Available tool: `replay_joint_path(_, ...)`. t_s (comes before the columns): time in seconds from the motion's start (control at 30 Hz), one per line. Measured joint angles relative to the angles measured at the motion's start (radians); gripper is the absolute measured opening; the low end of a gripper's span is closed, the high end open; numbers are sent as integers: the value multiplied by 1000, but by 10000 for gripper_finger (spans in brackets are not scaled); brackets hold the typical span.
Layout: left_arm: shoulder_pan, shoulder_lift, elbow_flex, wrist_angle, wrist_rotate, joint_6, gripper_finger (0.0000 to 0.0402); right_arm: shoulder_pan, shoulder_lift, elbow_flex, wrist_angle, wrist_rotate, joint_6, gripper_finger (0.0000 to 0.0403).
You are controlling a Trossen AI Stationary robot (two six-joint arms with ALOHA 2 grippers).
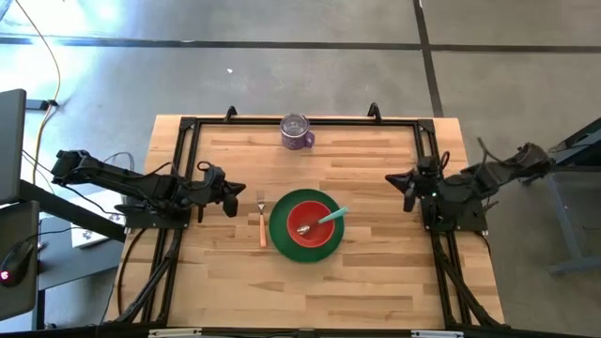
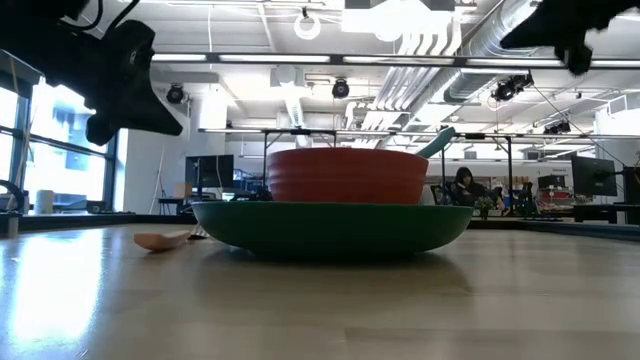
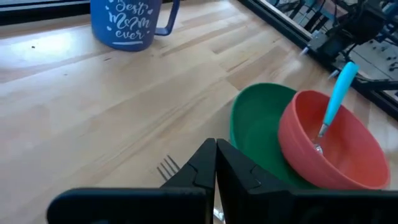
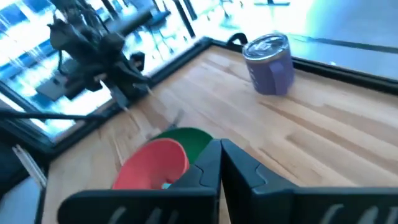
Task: Set table place
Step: Return to Home Position
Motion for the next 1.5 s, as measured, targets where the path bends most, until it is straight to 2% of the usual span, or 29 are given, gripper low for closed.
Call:
replay_joint_path(0.1, 0, -2, 0, 0, -1, 4, 0, -44, -73, -169, 224, -33, -47, 0)
replay_joint_path(0.2, -1, -5, 0, -1, 0, 4, 0, -114, -121, -319, 489, -119, -123, 0)
replay_joint_path(0.3, 0, -11, 0, -1, -1, 9, 0, -213, -133, -420, 729, -231, -219, 0)
replay_joint_path(0.37, 0, -21, 0, -3, 0, 28, 0, -291, -133, -452, 789, -316, -259, 0)
replay_joint_path(0.6, 0, -88, 0, -7, 23, 134, 0, -551, -155, -463, 751, -635, -347, 0)
replay_joint_path(0.7, -1, -147, 0, -52, 11, 155, 0, -597, -205, -461, 728, -700, -356, 0)
replay_joint_path(0.8, -1, -222, -2, -121, -12, 156, 0, -600, -283, -461, 657, -701, -362, 0)
replay_joint_path(0.9, -1, -320, -40, -122, -21, 163, 0, -597, -378, -460, 542, -695, -336, 0)
replay_joint_path(1.07, -1, -511, -179, -25, -15, 160, 0, -587, -529, -459, 440, -649, -339, 0)
replay_joint_path(1.17, 1, -613, -228, 8, 35, 184, 0, -584, -541, -458, 408, -640, -343, 0)
replay_joint_path(1.3, -1, -686, -223, 15, 82, 288, 0, -584, -533, -466, 339, -640, -310, 0)
replay_joint_path(1.5, -1, -664, -222, -27, 154, 286, 0, -583, -542, -523, 349, -654, -283, 0)
